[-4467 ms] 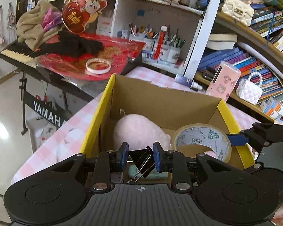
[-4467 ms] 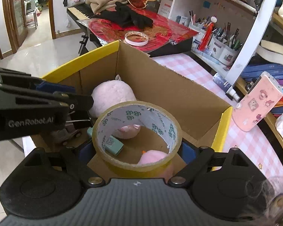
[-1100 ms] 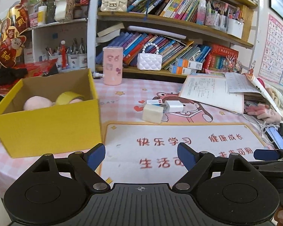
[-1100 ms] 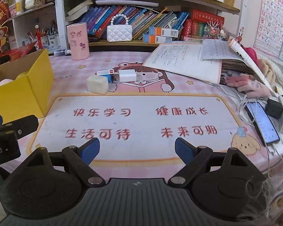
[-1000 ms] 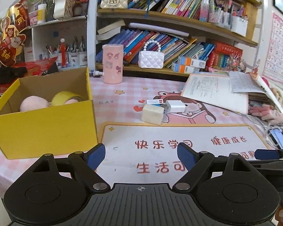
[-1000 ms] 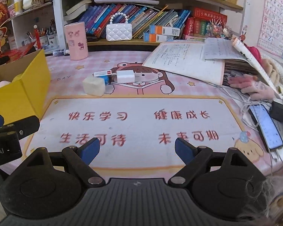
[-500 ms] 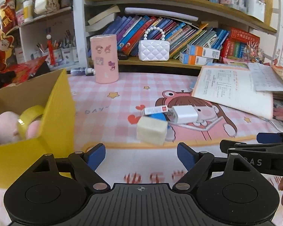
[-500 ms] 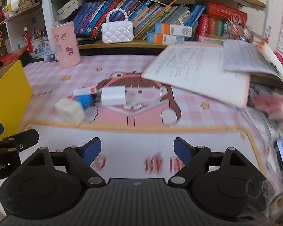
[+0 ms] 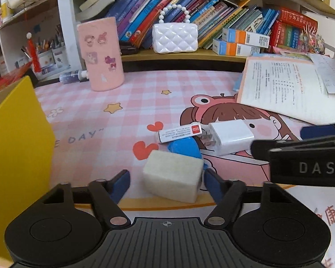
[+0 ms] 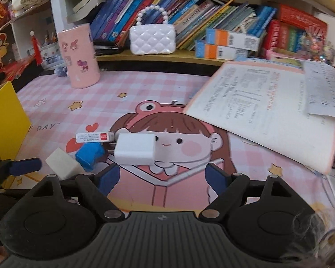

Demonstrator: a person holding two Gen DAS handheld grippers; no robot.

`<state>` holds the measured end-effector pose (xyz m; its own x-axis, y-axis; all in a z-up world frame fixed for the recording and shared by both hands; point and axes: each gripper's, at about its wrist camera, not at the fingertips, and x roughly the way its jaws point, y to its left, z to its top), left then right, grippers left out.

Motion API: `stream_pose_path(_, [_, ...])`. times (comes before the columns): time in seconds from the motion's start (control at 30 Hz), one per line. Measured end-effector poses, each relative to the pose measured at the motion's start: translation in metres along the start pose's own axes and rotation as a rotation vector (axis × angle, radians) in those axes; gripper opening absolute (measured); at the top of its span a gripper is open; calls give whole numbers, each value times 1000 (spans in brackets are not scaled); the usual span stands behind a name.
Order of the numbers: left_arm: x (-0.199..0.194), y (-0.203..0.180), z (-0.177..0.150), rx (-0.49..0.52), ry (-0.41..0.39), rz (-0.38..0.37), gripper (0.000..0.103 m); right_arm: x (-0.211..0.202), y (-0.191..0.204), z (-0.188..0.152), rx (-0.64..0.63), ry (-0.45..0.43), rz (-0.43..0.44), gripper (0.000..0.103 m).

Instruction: Organize objects

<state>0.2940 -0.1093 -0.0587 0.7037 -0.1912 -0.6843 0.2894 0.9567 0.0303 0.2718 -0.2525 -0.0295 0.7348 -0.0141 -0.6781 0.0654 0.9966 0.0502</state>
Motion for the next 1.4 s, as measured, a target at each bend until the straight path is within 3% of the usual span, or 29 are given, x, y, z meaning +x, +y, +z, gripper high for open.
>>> stream_pose_path(0.03, [2, 0, 1, 0, 4, -16, 56, 4, 1, 2, -11, 1, 6, 84])
stream_pose_path(0.13, [0, -2, 1, 23, 2, -27, 50, 14, 5, 8, -35, 4, 15, 84])
stream_pose_path(0.37, [-38, 16, -15, -60, -2, -18, 46, 34, 18, 18, -72, 13, 66, 83])
stream_pose_path(0.53, [-73, 32, -28, -171, -6, -18, 46, 55, 27, 20, -115, 39, 57, 73])
stream_pose_path(0.63, [-91, 38, -33, -215, -25, -5, 46, 68, 29, 19, -122, 73, 55, 61])
stream_pose_path(0.67, [-97, 40, -35, -229, -33, -2, 46, 70, 28, 17, -117, 81, 58, 51])
stream_pose_path(0.73, [-107, 42, -40, -243, -45, 3, 46, 69, 27, 16, -107, 73, 66, 49])
stream_pose_path(1.13, [-143, 52, -68, -297, -75, -45, 45, -10, 22, -9, -58, 38, 70, 49])
stream_pose_path(1.4, [-179, 89, -103, -297, -71, -38, 45, -76, 52, -43, -12, 47, 81, 49])
